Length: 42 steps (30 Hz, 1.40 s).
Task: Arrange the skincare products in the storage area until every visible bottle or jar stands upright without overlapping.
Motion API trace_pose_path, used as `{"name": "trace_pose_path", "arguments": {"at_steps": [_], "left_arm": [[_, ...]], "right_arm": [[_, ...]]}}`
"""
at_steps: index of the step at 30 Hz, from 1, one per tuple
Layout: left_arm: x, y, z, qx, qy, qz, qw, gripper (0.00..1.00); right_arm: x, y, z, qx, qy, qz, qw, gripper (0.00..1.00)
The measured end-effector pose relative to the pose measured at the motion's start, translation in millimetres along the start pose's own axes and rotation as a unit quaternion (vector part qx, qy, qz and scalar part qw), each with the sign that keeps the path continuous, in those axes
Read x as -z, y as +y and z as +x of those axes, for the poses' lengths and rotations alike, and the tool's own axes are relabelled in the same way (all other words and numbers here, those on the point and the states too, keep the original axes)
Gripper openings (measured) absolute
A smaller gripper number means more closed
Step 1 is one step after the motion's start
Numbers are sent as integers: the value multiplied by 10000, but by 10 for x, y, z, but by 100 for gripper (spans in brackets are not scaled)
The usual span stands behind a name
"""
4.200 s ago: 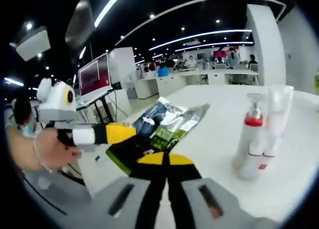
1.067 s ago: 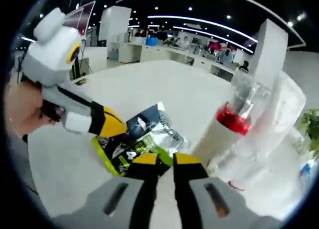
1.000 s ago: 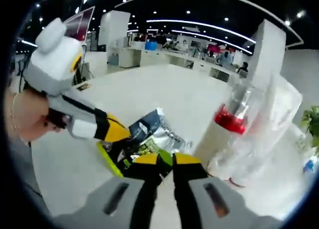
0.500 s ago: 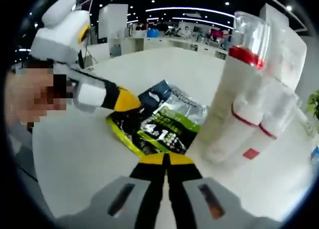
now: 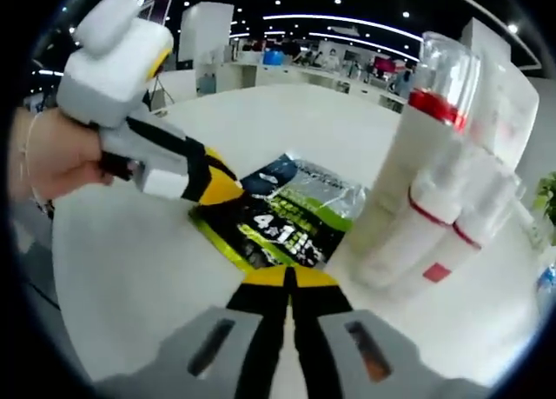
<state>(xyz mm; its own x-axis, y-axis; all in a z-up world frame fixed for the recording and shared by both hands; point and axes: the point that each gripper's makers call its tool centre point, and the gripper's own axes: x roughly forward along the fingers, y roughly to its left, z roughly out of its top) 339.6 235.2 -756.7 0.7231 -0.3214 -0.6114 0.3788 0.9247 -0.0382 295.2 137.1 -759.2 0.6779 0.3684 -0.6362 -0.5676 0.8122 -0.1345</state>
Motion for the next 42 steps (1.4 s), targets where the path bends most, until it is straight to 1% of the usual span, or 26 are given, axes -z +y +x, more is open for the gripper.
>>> {"name": "trace_pose_path", "arguments": {"at_steps": [2, 4, 6, 8, 9, 10, 13, 14, 15, 16, 18, 19, 20, 22, 24, 26, 28, 29, 30, 31, 32, 34, 37, 38, 39, 42], "left_arm": [[2, 74, -13, -94, 44, 10, 9999, 13], [40, 204, -63, -310, 229, 164, 9991, 12], [3, 293, -144, -265, 249, 44, 9993, 12], [-81, 278, -235, -21, 149, -341, 9993, 12], [-194, 239, -334, 270, 32, -598, 9978, 12], [-328, 244, -434, 430, -166, -662, 9967, 12], [-558, 227, -711, 868, -464, -674, 9929, 12], [-598, 220, -799, 1008, -525, -690, 9911, 12], [-625, 218, -886, 1122, -574, -754, 9892, 13], [-659, 236, -1023, 1256, -663, -795, 9867, 13], [-655, 306, -1211, 1319, -746, -686, 9861, 13], [-647, 336, -1298, 1345, -799, -600, 9859, 13], [-618, 415, -1433, 1294, -855, -440, 9869, 13], [-507, 586, -1625, 1071, -841, -156, 9906, 13], [-367, 802, -1784, 681, -823, 127, 9942, 12], [-195, 1037, -1919, 255, -781, 272, 9963, 11], [18, 1233, -2005, -33, -692, 513, 9963, 5], [120, 1315, -2030, -149, -612, 453, 9970, 2], [238, 1392, -2065, -282, -448, 362, 9979, 2], [421, 1473, -2112, -373, -206, 334, 9985, 2], [573, 1536, -2158, -470, -56, 238, 9986, 2], [713, 1597, -2195, -594, 26, 174, 9981, 2], [1065, 1680, -2238, -820, 301, -88, 9961, 2], [1108, 1683, -2237, -840, 343, -131, 9958, 2], [1252, 1693, -2219, -882, 483, -264, 9946, 2], [1412, 1664, -2150, -822, 720, -207, 9938, 2]], "right_arm": [[-1, -1, -1, -3, 14, -17, 10000, 2], [1, -8, -1, 15, 24, 1, 10000, 2], [0, -19, 1, 17, 38, 77, 10000, 2], [-1, -23, 6, 20, 34, 122, 9999, 2], [-2, -25, 7, 27, 32, 131, 9999, 2], [-4, -26, 6, 47, 12, 110, 9999, 2], [0, -36, -13, 48, 35, 14, 10000, 3], [18, -90, -45, 182, 156, 69, 9997, 4], [-9, -119, -71, 252, 124, 122, 9995, 4], [-110, -143, -129, 333, -117, 293, 9989, 5], [-281, -141, -237, 275, -538, 663, 9960, 7], [-299, -138, -251, 261, -577, 712, 9954, 8], [-383, -116, -321, 204, -718, 773, 9942, 10], [-459, -61, -371, 107, -837, 828, 9930, 10], [-607, 99, -434, -213, -1065, 1012, 9889, 11], [-674, 166, -494, -200, -1121, 1017, 9883, 12], [-776, 261, -568, -216, -1257, 998, 9868, 12], [-869, 345, -612, -348, -1439, 1168, 9821, 12], [-893, 376, -629, -396, -1475, 1219, 9807, 12], [-933, 424, -660, -466, -1521, 1287, 9788, 12], [-973, 473, -704, -501, -1543, 1294, 9782, 12], [-1078, 599, -784, -670, -1679, 1421, 9732, 12], [-1186, 773, -876, -920, -1844, 1690, 9638, 12], [-1192, 794, -883, -941, -1856, 1697, 9633, 12], [-1194, 870, -893, -964, -1857, 1659, 9637, 12], [-1111, 1051, -850, -1126, -1667, 1300, 9709, 12]]}}
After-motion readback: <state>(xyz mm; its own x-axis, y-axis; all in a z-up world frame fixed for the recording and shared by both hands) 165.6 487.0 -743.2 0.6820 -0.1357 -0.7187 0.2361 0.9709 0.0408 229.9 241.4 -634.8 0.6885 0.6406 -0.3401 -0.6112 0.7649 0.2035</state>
